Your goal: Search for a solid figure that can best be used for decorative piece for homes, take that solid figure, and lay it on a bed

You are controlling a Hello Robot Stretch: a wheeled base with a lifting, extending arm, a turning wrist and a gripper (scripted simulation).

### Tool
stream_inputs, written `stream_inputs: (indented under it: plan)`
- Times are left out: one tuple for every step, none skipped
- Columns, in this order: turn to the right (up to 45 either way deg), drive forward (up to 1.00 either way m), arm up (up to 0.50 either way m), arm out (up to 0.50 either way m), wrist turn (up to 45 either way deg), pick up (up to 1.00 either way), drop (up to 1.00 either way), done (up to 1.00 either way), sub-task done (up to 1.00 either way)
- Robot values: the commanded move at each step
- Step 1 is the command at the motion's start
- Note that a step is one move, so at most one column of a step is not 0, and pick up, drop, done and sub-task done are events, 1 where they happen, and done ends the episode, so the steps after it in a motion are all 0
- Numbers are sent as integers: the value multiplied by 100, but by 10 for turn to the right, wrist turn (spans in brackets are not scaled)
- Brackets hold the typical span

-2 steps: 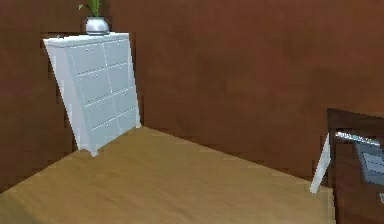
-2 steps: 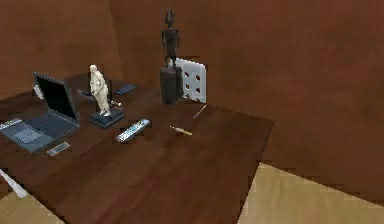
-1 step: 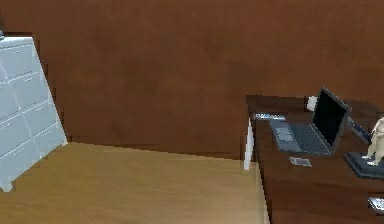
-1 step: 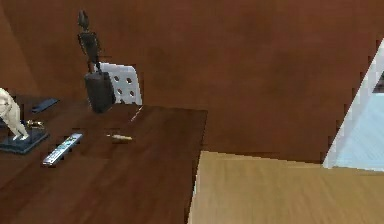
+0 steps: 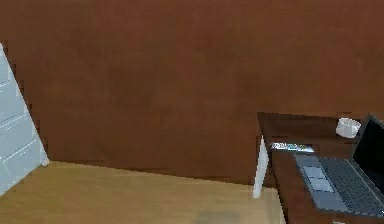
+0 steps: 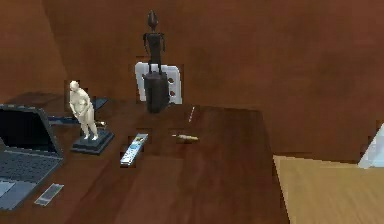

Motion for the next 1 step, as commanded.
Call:
stream_inputs:
  plan:
    - [-240, 0, 0, 0, 0, 0, 0, 0, 0]
